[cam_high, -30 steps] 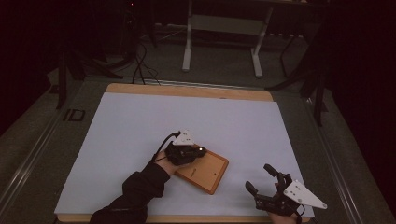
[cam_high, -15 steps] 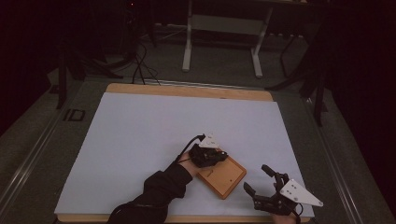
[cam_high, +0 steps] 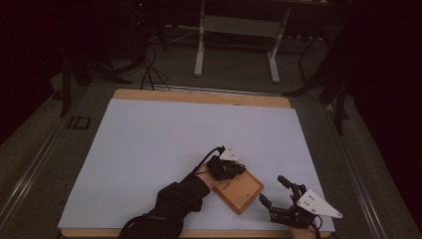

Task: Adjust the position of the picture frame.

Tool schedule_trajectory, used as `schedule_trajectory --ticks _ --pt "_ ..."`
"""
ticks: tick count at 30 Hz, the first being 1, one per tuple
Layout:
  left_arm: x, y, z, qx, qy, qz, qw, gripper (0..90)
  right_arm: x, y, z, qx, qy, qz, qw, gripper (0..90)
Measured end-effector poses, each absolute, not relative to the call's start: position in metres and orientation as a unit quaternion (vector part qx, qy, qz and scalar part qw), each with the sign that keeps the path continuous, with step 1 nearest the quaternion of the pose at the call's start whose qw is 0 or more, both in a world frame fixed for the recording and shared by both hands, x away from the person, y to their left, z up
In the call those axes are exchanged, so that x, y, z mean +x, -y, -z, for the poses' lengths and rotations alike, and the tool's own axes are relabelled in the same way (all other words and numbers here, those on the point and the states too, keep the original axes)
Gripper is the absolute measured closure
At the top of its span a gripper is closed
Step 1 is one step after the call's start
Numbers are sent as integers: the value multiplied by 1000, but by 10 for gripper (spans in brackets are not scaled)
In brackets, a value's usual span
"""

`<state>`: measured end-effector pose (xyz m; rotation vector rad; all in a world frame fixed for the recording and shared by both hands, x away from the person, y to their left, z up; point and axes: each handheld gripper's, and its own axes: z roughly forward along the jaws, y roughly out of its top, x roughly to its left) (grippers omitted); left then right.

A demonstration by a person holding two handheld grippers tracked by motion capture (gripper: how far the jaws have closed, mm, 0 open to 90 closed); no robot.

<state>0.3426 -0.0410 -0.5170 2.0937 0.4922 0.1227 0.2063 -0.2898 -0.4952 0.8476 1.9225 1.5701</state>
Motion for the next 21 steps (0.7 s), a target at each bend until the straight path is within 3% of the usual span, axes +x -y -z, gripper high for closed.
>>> schedule_trajectory --ticks 21 --pt "346 51 521 877 -205 -58 431 850 209 290 497 317 -713 -567 261 186"
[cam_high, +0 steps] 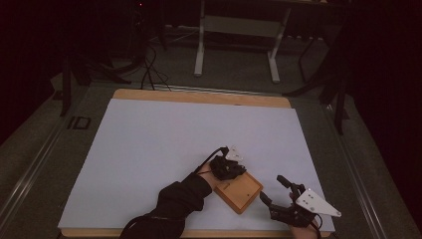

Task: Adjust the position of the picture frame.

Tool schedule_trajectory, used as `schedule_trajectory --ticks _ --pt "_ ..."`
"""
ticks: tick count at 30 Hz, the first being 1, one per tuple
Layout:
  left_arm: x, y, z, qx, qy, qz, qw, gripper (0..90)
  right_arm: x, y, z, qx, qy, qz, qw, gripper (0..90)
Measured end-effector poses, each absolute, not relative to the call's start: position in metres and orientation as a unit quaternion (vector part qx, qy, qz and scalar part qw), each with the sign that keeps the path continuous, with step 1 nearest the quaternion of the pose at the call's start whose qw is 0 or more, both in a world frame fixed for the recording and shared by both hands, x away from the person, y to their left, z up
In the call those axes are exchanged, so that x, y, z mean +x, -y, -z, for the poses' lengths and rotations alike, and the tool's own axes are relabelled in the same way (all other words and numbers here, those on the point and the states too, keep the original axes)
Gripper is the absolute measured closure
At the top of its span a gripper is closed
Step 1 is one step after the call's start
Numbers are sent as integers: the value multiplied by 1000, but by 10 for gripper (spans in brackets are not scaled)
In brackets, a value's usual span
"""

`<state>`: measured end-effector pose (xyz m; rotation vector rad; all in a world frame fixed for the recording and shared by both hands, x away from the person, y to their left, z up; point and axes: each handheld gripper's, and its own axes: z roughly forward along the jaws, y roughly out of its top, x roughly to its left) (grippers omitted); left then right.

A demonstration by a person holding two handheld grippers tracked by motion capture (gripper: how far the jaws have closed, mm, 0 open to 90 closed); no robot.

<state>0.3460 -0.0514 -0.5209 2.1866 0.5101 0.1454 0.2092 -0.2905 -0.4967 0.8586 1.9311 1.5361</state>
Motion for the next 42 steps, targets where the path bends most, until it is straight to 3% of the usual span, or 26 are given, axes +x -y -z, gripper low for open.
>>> schedule_trajectory --ticks 5,10,26,36,39,42 --pt "347 51 520 878 -204 -50 431 836 210 291 497 321 -711 -574 251 185" --pt "343 44 517 869 -182 -54 457 728 211 292 497 324 -711 -571 252 186" --pt "328 -2 504 835 -194 -46 513 535 213 289 497 323 -719 -556 263 197" --pt "313 -34 493 823 -186 -24 536 310 218 289 495 321 -723 -567 228 217" --pt "309 -43 494 820 -180 -18 543 219 219 288 495 325 -720 -571 226 196" --pt "305 -53 493 812 -187 -12 553 185 219 287 494 327 -716 -574 226 157"
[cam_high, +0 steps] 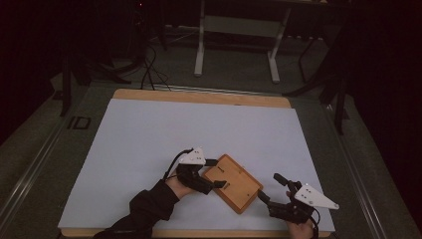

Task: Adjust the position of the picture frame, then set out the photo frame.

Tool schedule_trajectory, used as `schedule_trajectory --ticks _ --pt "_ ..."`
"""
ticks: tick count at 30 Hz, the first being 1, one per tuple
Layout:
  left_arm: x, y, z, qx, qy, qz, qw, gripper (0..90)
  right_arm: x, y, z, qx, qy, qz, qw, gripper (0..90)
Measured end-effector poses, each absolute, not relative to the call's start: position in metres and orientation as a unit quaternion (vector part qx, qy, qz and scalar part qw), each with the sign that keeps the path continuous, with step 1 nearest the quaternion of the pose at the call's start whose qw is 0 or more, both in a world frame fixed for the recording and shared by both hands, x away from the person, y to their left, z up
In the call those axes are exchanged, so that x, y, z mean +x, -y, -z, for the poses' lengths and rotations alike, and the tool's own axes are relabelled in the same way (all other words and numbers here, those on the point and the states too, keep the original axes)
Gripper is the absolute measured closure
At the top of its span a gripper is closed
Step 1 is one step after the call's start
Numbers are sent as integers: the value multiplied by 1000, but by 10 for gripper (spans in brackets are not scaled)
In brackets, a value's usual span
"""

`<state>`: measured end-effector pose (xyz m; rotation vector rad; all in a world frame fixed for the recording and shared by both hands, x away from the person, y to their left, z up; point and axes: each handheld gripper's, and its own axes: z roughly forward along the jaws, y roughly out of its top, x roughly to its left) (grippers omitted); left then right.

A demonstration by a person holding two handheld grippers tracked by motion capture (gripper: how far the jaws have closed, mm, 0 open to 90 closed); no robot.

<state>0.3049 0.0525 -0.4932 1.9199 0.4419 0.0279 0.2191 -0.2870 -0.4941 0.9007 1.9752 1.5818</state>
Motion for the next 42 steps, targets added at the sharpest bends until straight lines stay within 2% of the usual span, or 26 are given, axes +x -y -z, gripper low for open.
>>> schedule_trajectory --ticks 4,9,18,40,42 --pt "296 -65 492 808 -193 -32 556 135 224 282 494 323 -729 -566 209 147" --pt "287 -84 493 802 -215 -48 555 25 233 277 494 318 -739 -557 207 152" --pt "275 -106 502 799 -227 -52 555 21 253 267 494 300 -758 -547 191 159" --pt "263 -124 518 778 -240 -90 573 21 280 257 505 307 -768 -533 179 187" --pt "263 -124 519 777 -238 -86 576 21 284 255 508 306 -771 -534 165 228"
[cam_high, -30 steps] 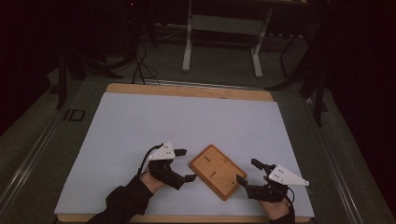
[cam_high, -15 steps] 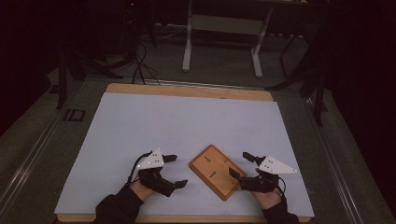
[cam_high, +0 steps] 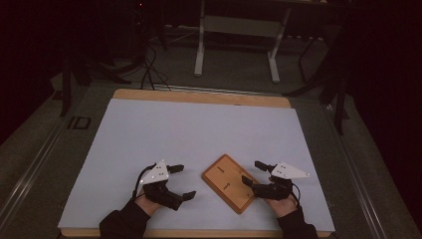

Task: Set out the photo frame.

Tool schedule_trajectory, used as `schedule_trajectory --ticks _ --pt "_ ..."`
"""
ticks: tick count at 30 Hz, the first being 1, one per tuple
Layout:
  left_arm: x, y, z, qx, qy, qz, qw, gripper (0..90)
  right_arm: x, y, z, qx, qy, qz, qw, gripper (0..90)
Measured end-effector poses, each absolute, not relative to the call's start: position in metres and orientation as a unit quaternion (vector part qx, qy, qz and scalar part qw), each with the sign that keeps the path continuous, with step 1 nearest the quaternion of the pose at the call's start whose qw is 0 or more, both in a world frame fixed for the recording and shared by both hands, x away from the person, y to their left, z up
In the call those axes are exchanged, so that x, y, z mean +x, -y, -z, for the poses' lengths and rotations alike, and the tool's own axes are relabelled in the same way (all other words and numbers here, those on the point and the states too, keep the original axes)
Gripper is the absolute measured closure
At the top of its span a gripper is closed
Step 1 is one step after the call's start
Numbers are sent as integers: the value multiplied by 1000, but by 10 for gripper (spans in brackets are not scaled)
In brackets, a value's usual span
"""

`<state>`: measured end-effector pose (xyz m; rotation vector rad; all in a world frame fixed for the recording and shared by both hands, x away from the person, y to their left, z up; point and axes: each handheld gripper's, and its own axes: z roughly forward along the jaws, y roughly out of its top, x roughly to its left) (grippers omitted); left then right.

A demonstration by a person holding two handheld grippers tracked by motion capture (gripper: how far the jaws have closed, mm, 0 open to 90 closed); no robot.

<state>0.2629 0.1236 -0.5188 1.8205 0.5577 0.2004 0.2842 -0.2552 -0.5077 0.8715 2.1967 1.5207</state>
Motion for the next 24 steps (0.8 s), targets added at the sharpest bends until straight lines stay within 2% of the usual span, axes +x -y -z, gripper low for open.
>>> schedule_trajectory --ticks 3,6,7,9,10,11,12,14,15,17,20,21,24 --pt "263 -123 520 780 -237 -88 572 21 287 254 509 310 -773 -532 156 239" --pt "262 -121 521 784 -233 -95 567 21 293 250 512 310 -782 -521 145 317" --pt "261 -121 521 784 -232 -98 568 21 293 250 512 310 -782 -521 145 317" --pt "261 -120 521 786 -230 -101 564 21 298 247 514 311 -790 -507 152 387" --pt "261 -120 521 786 -230 -101 564 21 298 247 514 311 -790 -507 152 387" --pt "261 -120 522 786 -232 -101 564 21 301 245 516 310 -795 -500 150 456" --pt "261 -120 522 786 -232 -101 564 21 301 245 516 310 -795 -500 150 456" --pt "261 -119 523 785 -231 -103 565 21 307 244 517 312 -800 -491 145 582" --pt "261 -119 523 786 -232 -104 564 21 308 244 518 311 -802 -489 142 589" --pt "262 -119 524 785 -227 -107 566 21 311 242 520 309 -809 -483 131 679" --pt "262 -118 525 786 -226 -105 566 21 313 239 521 306 -815 -476 128 688" --pt "263 -117 525 788 -226 -103 563 22 314 236 523 305 -819 -469 126 724" --pt "263 -116 528 795 -220 -113 555 22 314 235 524 308 -820 -466 126 760"
